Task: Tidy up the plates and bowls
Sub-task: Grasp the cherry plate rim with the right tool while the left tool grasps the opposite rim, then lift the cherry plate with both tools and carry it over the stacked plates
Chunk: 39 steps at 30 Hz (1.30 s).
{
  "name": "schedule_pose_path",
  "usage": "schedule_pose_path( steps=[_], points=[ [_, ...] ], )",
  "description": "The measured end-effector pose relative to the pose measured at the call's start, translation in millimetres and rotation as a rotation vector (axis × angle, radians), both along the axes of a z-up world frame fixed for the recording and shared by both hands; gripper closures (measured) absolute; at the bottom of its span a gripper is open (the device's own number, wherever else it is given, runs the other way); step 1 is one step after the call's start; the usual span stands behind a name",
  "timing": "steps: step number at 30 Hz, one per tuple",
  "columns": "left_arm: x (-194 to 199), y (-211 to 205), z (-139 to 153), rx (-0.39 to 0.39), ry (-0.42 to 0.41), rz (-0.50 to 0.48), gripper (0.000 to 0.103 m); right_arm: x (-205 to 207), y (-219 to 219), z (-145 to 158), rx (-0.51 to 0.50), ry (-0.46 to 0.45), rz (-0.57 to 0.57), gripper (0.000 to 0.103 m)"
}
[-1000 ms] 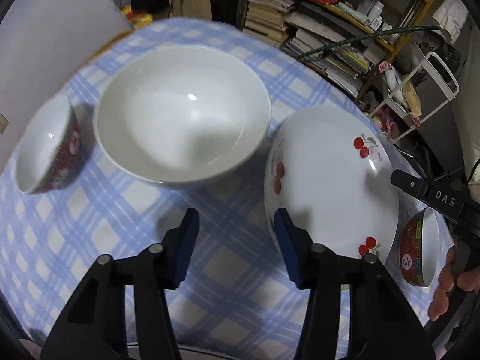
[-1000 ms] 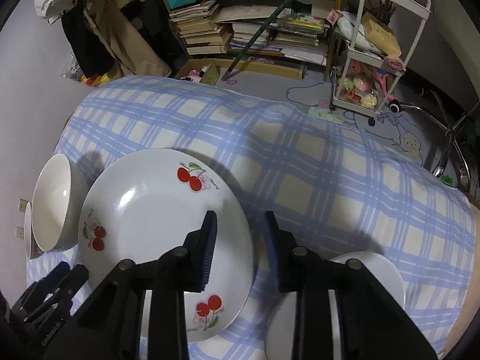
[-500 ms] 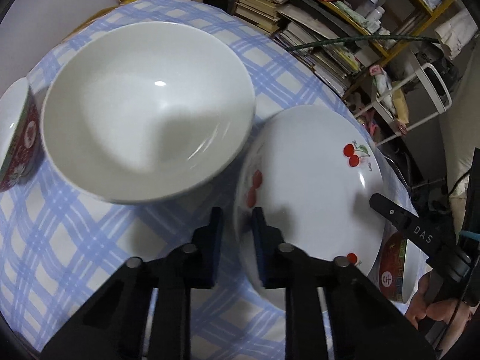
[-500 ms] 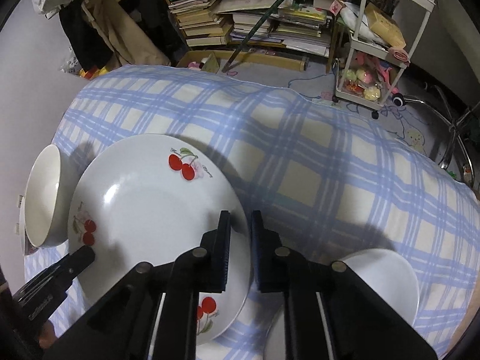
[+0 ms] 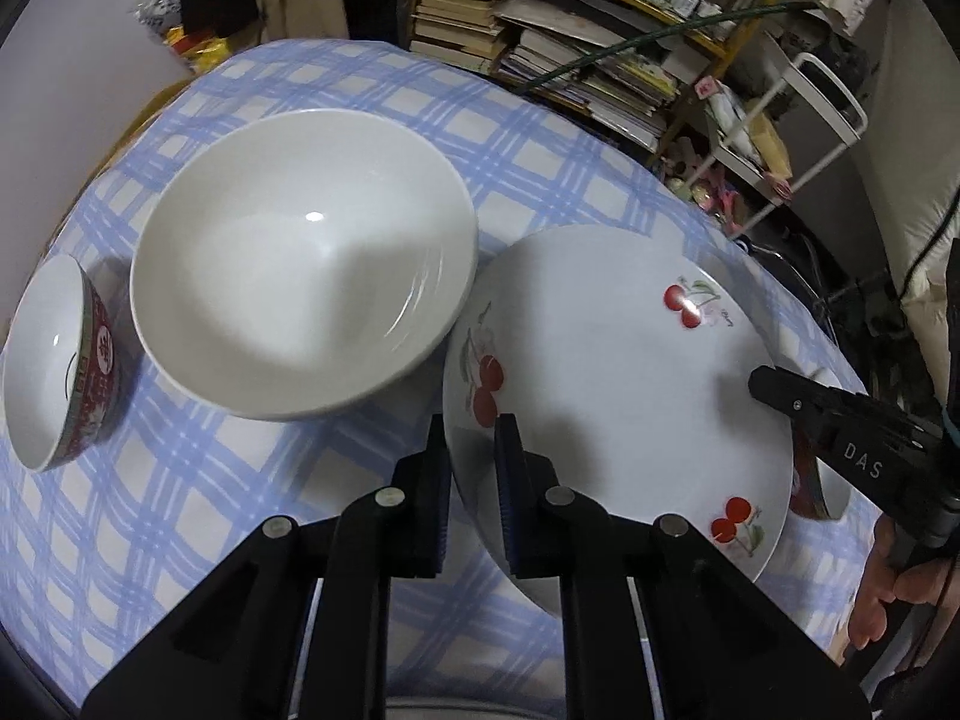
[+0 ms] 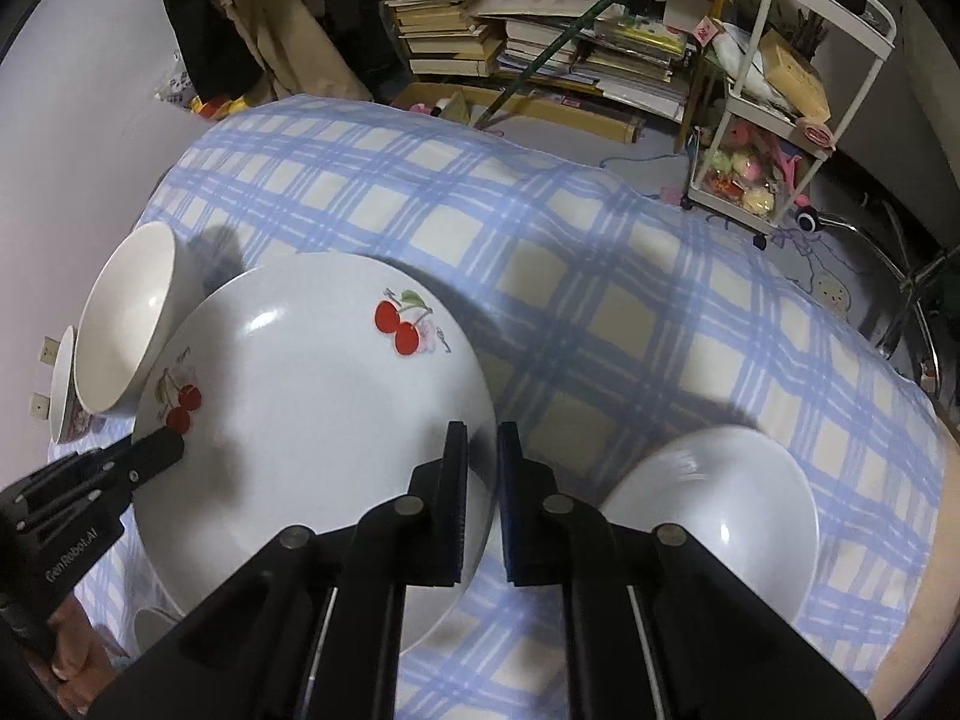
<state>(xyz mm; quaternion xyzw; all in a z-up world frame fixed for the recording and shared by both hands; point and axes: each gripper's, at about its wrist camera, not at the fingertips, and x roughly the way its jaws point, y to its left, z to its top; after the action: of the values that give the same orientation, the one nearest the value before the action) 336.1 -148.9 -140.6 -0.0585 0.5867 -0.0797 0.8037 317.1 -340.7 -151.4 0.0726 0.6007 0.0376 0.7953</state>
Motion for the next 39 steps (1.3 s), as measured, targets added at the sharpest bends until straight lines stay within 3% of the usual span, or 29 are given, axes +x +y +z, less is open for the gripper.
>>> schedule_pose_path(
  steps=[6, 16, 20, 25, 39],
  points=[
    [-13, 1, 13, -0.012, 0.008, -0.056, 0.09, -20, -2, 16, -0.002, -0.015, -0.014, 0.092],
    [-46, 6, 38, -0.011, -0.014, -0.11, 0.09, -67, -6, 32, 0.079, -0.035, -0.08, 0.092],
    [-60, 22, 48, -0.036, -0.022, -0.042, 0.09, -82, 1, 42, 0.118, -0.054, -0.088, 0.092],
    [-81, 41, 62, -0.062, -0.025, -0.032, 0.09, -99, 14, 52, 0.136, -0.066, -0.084, 0.092],
    [-144, 83, 97, -0.033, -0.129, 0.007, 0.09, -156, 53, 68, 0.216, -0.123, -0.085, 0.092]
  ],
)
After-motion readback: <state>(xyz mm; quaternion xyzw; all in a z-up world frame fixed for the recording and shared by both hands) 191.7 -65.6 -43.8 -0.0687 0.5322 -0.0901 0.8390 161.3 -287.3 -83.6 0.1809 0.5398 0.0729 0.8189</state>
